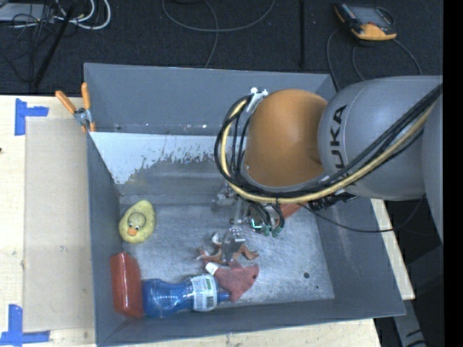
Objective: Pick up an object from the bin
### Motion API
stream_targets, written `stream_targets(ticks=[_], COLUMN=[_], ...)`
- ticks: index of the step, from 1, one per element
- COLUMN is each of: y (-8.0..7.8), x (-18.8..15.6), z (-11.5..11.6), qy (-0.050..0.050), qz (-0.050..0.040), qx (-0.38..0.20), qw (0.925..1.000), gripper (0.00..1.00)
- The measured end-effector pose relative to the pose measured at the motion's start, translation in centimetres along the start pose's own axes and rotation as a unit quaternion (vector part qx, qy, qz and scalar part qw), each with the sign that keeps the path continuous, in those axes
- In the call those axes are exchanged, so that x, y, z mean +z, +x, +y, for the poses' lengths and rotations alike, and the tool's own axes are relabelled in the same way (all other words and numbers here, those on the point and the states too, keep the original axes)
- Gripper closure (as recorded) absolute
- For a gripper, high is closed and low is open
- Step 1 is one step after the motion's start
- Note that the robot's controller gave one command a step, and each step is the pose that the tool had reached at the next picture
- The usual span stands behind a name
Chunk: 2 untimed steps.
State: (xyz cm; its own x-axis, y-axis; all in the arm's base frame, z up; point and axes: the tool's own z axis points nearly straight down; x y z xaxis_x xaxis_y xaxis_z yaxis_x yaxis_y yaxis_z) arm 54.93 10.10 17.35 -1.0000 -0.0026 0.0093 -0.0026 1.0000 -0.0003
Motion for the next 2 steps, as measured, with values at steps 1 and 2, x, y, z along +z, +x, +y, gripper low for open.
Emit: stream_targets(ticks=[1, 2], y=[-0.2, -1.4], x=[-0.4, 4.4], z=[0.0, -2.1], qy=[0.0, -0.001], qz=[-0.0038, -0.0076], qx=[0.001, 0.0], qw=[1.0, 1.0], gripper=[0.0, 0.0])
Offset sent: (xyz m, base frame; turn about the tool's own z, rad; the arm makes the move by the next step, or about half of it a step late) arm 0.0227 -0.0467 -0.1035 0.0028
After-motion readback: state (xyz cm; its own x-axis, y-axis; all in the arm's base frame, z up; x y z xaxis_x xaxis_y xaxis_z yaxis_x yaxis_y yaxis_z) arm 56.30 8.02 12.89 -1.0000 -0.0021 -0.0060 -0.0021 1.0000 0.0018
